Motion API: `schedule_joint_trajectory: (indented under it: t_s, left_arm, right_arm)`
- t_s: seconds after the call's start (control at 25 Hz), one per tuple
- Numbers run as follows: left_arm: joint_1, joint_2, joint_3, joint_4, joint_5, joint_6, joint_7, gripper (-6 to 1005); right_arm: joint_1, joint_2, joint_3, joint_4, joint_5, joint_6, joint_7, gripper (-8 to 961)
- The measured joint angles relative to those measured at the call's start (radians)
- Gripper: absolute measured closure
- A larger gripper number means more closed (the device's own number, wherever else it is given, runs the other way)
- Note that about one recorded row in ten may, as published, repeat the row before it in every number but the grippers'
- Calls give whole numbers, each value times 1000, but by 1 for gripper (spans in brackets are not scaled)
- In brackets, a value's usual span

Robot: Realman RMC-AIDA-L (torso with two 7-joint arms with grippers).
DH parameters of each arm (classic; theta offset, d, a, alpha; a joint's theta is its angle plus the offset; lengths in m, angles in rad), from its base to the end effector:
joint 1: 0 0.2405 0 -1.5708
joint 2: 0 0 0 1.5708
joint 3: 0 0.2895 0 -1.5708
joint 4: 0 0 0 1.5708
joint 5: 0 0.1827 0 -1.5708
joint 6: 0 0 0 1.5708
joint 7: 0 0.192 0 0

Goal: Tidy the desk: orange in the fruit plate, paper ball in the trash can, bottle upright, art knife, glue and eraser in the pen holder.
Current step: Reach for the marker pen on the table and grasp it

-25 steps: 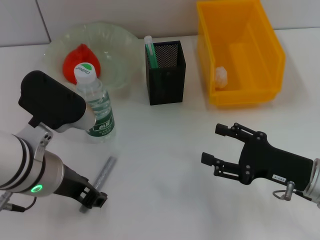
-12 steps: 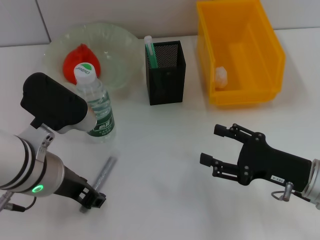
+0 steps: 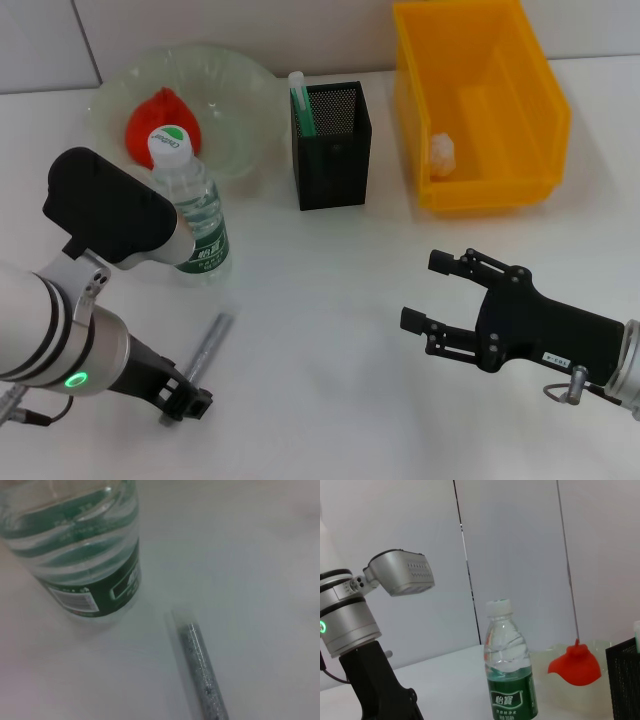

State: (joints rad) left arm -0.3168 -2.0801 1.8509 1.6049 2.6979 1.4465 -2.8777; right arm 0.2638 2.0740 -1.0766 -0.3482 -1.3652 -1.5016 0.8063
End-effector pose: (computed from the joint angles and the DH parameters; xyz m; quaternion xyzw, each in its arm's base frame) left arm -0.2569 0.2751 -0.1009 -0.8961 -0.3341 0.2179 0.1945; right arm 0.2884 0.2645 -0.0831 -0.8942 0.1769 0.3403 0.2311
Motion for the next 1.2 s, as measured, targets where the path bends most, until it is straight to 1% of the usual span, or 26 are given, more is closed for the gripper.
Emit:
schedule_joint_trajectory:
  t_s: [0.52,0.92,1.2]
  left_arm:
    - [7,0,1,16,-2,5,0,480]
    - [1,0,12,9,0,5,0,665]
    - [8,0,13,9,2,7,0,656]
  right_arm:
    - [-4,0,0,0,0,-3,0,127]
    - [-5,0,2,10,0,-3,-1,127]
    - [-4,0,1,11,0,-3,-2,127]
